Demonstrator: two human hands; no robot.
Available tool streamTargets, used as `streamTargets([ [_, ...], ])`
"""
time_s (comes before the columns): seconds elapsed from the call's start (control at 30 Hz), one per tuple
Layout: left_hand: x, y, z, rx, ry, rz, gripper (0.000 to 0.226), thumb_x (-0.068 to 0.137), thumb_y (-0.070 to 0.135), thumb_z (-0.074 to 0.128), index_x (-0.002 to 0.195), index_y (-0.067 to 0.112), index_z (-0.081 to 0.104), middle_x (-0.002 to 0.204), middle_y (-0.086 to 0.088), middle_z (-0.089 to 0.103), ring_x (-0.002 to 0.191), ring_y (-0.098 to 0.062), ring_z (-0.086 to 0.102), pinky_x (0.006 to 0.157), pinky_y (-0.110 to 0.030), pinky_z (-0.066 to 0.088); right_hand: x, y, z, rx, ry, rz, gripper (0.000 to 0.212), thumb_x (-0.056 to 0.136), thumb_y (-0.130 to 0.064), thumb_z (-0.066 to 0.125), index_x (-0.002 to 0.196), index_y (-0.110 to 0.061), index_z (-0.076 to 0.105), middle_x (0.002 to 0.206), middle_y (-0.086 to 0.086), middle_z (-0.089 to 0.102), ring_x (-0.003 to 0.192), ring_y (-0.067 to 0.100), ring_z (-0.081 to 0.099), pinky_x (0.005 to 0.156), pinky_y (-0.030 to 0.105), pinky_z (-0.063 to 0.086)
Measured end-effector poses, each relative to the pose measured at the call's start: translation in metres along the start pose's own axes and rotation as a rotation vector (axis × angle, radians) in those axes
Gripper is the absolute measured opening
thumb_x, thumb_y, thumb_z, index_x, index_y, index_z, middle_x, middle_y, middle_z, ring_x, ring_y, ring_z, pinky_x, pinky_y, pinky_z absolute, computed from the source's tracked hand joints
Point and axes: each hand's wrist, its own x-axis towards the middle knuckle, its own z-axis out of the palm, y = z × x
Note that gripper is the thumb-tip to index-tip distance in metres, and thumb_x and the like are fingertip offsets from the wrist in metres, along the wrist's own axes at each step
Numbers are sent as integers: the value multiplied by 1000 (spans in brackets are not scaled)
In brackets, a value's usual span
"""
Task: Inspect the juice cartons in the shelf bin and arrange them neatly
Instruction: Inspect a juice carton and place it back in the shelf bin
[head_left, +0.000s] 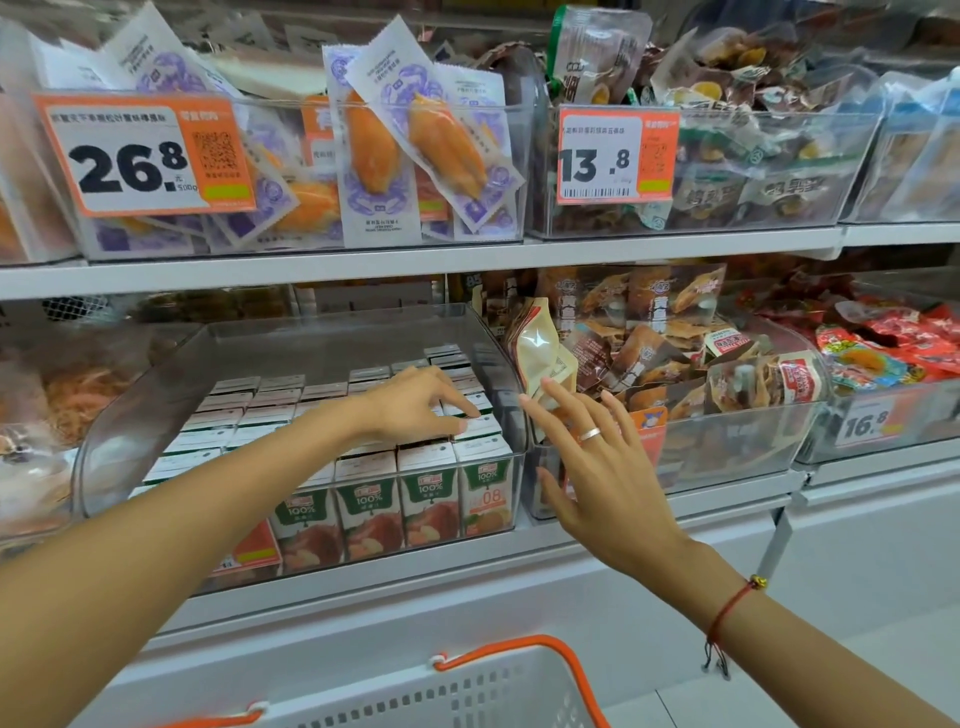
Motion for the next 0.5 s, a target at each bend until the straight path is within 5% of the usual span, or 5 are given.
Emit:
streamTargets([
  [0.13,13,-7,-3,-29,-10,-64,36,100,28,52,135,19,55,139,-2,54,124,-21,51,106,-37,41,0,0,0,3,-4,5,72,82,-26,74,146,-21,42,152,6,41,134,28,43,116,44,15],
  [0.33,33,0,-14,240,-69,-132,47,92,48,60,130,20,55,114,2,60,92,-15,50,75,-27,39,1,0,-1,3,-2,1,71,81,-25,75,145,-21,44,151,7,42,134,28,45,116,45,18],
  [0.5,40,11,-18,404,-151,-139,47,94,48,56,124,13,60,119,-5,63,104,-27,59,78,-34,47,0,1,-2,-16,-16,-1,72,80,-25,76,145,-20,45,150,7,43,133,28,46,115,45,18],
])
